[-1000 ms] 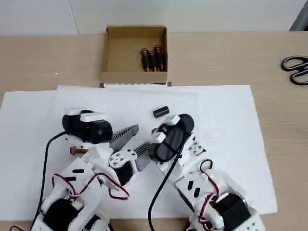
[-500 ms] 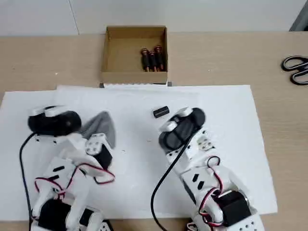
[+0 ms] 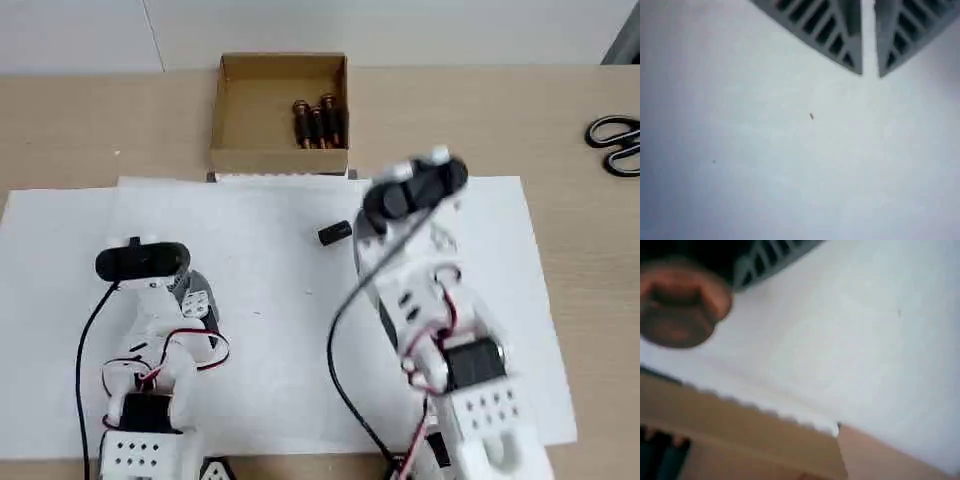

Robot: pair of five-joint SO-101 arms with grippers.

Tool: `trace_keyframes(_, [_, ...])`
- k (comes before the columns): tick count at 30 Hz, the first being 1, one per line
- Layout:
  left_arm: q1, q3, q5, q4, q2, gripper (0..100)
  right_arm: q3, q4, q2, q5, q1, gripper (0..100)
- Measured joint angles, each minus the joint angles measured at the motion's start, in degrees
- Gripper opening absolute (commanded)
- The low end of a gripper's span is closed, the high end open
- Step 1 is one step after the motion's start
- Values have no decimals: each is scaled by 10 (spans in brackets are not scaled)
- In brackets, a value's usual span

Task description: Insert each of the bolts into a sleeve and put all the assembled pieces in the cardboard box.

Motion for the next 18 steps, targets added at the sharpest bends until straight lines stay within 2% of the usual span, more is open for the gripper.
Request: trace_keyframes(18, [-1,6,0,-25,0,6,-676,-62,757,32,5,2])
